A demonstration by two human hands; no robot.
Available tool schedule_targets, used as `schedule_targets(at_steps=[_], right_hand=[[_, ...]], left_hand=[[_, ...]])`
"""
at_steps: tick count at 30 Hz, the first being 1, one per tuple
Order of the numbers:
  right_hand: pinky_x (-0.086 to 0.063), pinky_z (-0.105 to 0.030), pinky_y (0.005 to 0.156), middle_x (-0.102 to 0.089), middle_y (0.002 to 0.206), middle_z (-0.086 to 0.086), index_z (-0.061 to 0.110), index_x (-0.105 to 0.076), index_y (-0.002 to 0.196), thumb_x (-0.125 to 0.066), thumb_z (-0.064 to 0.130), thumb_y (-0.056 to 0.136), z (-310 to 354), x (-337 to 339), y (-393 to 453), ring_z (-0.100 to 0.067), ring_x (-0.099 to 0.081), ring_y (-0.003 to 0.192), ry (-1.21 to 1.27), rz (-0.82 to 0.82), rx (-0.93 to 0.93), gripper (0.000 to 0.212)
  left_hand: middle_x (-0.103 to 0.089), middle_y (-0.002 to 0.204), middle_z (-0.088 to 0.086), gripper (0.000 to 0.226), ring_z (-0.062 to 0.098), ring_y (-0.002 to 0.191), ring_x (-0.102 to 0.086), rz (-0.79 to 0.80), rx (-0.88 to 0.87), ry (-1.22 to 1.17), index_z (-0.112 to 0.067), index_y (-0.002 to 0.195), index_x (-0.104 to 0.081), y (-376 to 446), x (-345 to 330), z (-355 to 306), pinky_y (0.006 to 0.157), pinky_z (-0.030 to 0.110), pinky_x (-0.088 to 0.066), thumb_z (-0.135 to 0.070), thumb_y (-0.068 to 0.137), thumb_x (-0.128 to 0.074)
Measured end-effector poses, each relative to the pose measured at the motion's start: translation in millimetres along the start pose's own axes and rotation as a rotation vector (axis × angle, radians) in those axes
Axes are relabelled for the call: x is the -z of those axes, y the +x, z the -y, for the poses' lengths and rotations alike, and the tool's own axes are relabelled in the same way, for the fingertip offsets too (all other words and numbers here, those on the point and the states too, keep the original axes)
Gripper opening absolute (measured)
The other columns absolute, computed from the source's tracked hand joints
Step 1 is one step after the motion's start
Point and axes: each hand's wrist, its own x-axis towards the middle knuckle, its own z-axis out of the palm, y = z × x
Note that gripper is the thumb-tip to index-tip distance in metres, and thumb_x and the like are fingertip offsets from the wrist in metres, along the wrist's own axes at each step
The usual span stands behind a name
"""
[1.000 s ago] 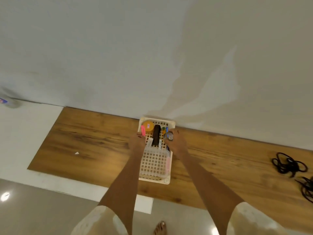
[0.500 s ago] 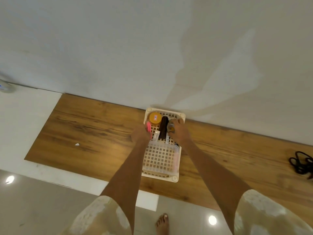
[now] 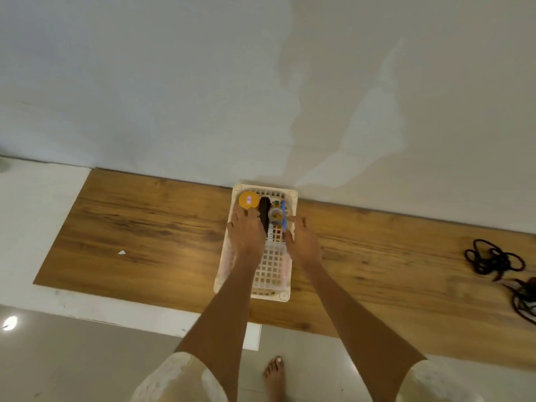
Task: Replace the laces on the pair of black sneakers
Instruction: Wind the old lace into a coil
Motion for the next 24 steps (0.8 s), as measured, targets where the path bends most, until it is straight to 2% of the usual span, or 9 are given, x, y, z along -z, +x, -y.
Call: schedule_targets(at_steps=[3,6,9,13,17,21,24], right_hand=[[-0.051,-0.033,0.079,-0.047,0.125,-0.007,0.012,-0.05,0.125,-0.046,0.019,0.097,-8.6,15.5,-36.3,-0.022,-0.056,0.102,0.088,-0.051,-0.118,0.029],[-0.045,-0.033,0.079,-0.047,0.126,-0.007,0.011,-0.053,0.124,-0.05,0.014,0.094,-14.3,26.0,-70.3,-0.025,-0.056,0.105,0.238,-0.099,-0.249,0.03],[-0.048,-0.035,0.079,-0.049,0.125,-0.006,0.014,-0.054,0.124,-0.053,0.014,0.092,-59.7,66.1,-106.4,-0.026,-0.058,0.104,0.311,-0.221,-0.342,0.032],[-0.048,-0.033,0.079,-0.049,0.13,-0.005,0.014,-0.049,0.129,-0.047,0.011,0.095,-148.3,122.7,-125.8,-0.022,-0.057,0.106,0.302,-0.331,-0.505,0.034],[-0.044,-0.03,0.078,-0.049,0.131,-0.008,0.01,-0.049,0.129,-0.046,0.006,0.094,-243.3,173.4,-136.2,-0.024,-0.055,0.111,0.237,-0.426,-0.536,0.035],[-0.043,-0.032,0.078,-0.048,0.129,-0.011,0.008,-0.049,0.127,-0.048,0.004,0.09,-353.4,211.8,-157.5,-0.028,-0.053,0.11,0.171,-0.506,-0.693,0.037],[-0.045,-0.036,0.08,-0.043,0.13,-0.014,0.003,-0.047,0.125,-0.048,0.006,0.092,-427.0,231.4,-173.6,-0.032,-0.052,0.109,0.11,-0.48,-0.789,0.033]], left_hand=[[-0.052,0.124,0.01,0.029,0.027,0.115,-0.049,0.054,-0.125,-0.048,-0.014,0.123,-0.053,-33.4,5.3,-39.7,0.1,0.039,-0.036,-0.017,0.096,-0.044],[-0.049,0.126,0.006,0.025,0.025,0.113,-0.05,0.207,-0.19,-0.059,-0.017,0.119,-0.053,-64.2,-0.5,-64.6,0.093,0.036,-0.041,-0.018,0.096,-0.042],[-0.054,0.12,0.004,0.023,0.023,0.107,-0.055,0.392,-0.326,-0.098,-0.019,0.117,-0.053,-106.9,-9.8,-129.0,0.088,0.034,-0.046,-0.02,0.098,-0.04],[-0.051,0.124,0.005,0.026,0.022,0.11,-0.053,0.529,-0.412,-0.226,-0.014,0.121,-0.053,-148.9,-43.2,-221.8,0.089,0.032,-0.042,-0.016,0.098,-0.04],[-0.048,0.123,0.008,0.024,0.026,0.104,-0.055,0.57,-0.429,-0.288,-0.011,0.118,-0.053,-183.4,-95.3,-308.9,0.087,0.036,-0.044,-0.014,0.096,-0.044],[-0.05,0.119,0.01,0.019,0.026,0.104,-0.053,0.619,-0.417,-0.32,-0.01,0.112,-0.055,-228.0,-160.3,-387.8,0.086,0.038,-0.045,-0.014,0.095,-0.046],[-0.052,0.118,0.009,0.018,0.025,0.105,-0.053,0.631,-0.399,-0.315,-0.011,0.111,-0.055,-253.0,-196.3,-433.4,0.088,0.036,-0.045,-0.014,0.095,-0.047]])
